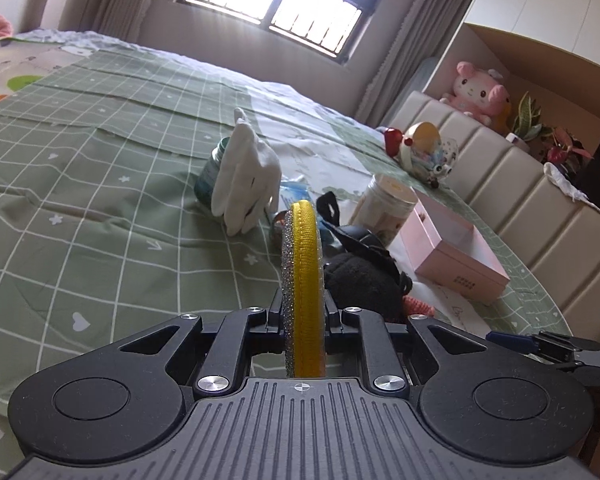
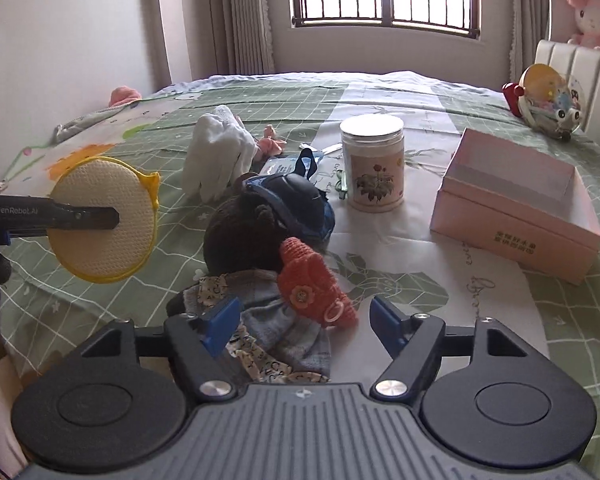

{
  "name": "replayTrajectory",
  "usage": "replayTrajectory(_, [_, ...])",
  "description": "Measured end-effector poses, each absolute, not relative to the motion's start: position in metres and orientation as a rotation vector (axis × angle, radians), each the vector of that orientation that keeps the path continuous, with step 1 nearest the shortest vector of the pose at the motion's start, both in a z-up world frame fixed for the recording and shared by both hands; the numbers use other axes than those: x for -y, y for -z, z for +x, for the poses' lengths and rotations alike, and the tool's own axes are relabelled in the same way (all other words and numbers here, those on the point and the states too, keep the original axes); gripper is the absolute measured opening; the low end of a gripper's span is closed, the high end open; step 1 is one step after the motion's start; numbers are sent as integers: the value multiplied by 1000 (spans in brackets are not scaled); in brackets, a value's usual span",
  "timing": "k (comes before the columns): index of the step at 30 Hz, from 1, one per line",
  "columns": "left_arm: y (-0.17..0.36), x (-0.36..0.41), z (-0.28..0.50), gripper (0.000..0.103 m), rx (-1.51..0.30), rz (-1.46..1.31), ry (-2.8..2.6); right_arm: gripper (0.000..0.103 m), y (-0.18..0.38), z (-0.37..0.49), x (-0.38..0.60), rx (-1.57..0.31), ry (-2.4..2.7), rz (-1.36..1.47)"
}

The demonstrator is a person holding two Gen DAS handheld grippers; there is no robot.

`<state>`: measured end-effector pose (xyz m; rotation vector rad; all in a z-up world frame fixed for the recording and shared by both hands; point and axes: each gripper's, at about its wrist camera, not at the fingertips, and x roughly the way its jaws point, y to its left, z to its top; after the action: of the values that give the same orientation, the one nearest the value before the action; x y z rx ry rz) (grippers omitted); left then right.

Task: Organize soft objects
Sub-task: 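Grasp the pink knitted sock and grey cloth with the right gripper while the left holds the pad, then lower the pad and the cloth into the pink box and open both grippers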

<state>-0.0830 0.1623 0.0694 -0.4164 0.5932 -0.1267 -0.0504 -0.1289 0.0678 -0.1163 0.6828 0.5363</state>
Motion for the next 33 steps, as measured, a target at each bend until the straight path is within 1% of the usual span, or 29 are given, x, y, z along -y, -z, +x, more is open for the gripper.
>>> replayTrajectory(3, [-70,-158,-85,18,-591,-416,134,76,-52,-38,113,-739,-537,-82])
replayTrajectory(5, [-71,-155,-89,18,-586,-419,137,76,-33,-27,97,-807,-534,-78])
replayTrajectory(6, [-72,-153,-91,18,-583,-417,141,70,-26,-24,91,-849,-526,-84])
replayTrajectory(7, [-73,-152,-94,18,-580,-413,145,51,-23,-28,86,-857,-527,-107])
replayTrajectory(8, [-74,-152,-97,18,-579,-406,149,37,-25,-34,83,-848,-564,-138])
replayTrajectory(9, [-75,-151,-99,18,-579,-398,152,18,-30,-41,84,-853,-616,-140])
replayTrajectory(11, [-76,-150,-101,18,-580,-392,157,17,-49,-57,93,-848,-735,-94])
replayTrajectory(14, [-78,-144,-100,18,-575,-395,175,17,-75,-84,106,-785,-831,-99])
replayTrajectory(18, [-80,-125,-95,18,-582,-394,247,17,-84,-95,129,-788,-728,-157])
replayTrajectory(21, [-82,-98,-86,18,-609,-398,355,17,-83,-100,162,-781,-608,-196])
replayTrajectory(28, [-94,-14,-39,18,-670,-378,599,18,-99,-97,253,-684,-370,-124])
replayTrajectory(33, [-117,32,15,18,-652,-334,684,18,-107,-72,285,-595,-307,-85])
